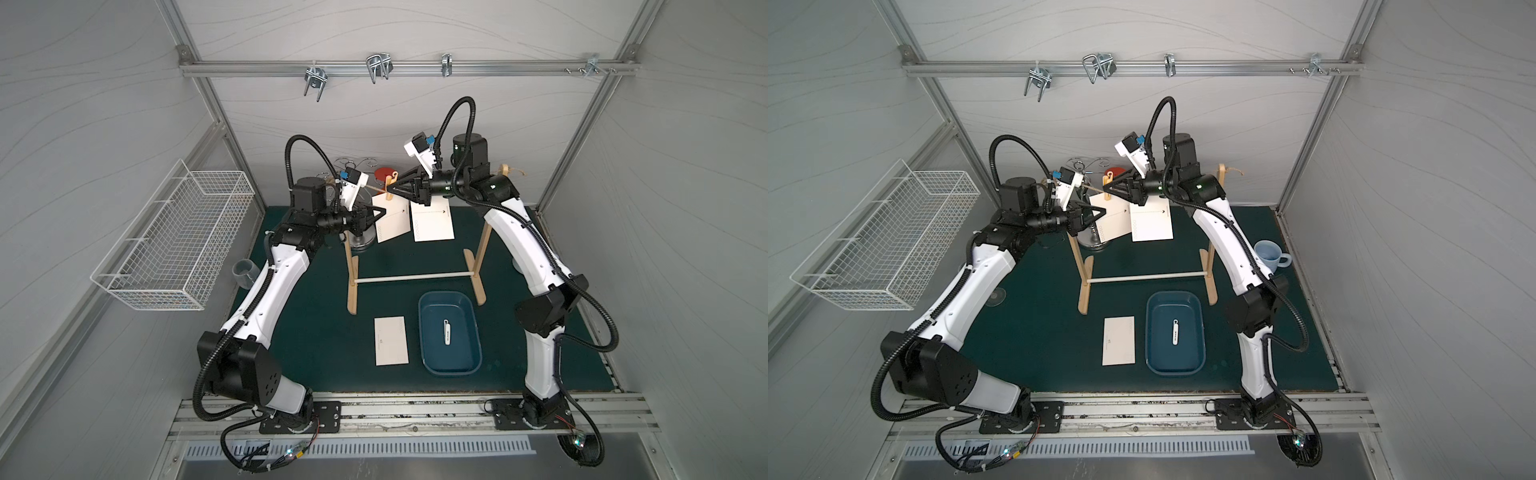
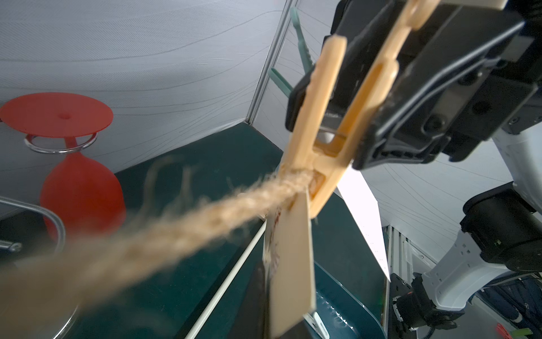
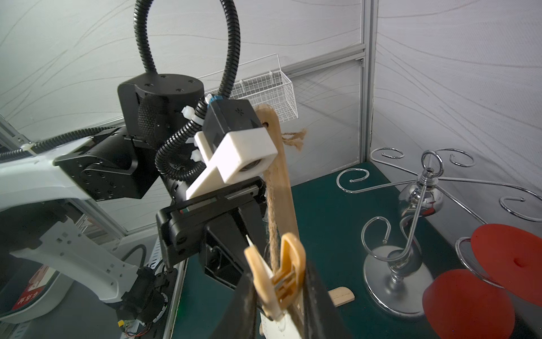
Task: Remove the postcards from the strings
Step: Remove the clamp from the clothesline.
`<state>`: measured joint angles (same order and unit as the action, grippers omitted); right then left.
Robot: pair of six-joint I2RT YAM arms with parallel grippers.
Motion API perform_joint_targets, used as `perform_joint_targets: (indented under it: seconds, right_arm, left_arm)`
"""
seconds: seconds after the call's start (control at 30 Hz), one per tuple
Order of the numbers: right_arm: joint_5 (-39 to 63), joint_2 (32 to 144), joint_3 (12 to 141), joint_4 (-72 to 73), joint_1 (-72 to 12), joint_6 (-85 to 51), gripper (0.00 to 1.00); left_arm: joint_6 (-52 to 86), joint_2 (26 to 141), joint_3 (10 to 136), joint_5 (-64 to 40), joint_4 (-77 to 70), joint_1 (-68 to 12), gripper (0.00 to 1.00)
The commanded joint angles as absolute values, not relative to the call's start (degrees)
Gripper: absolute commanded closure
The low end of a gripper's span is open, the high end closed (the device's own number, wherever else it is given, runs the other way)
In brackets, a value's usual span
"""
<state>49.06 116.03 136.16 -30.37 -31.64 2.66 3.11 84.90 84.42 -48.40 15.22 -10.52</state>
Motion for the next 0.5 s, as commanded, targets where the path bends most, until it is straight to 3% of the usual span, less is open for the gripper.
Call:
perform_joint_targets:
  seconds: [0.0,0.47]
  right_arm:
    - [48.16,112.65,133.60,-28.22,-32.47,2.09,1.00]
    - [43.11,106.52,125.74,-21.35,-32.51,1.28,1.00]
  left_arm:
    - [2.15,85.23,86.47,-47.83,13.62,-10.22,0.91]
    - [2.96,84.95,85.48,-47.77,12.91,-10.20,0.91]
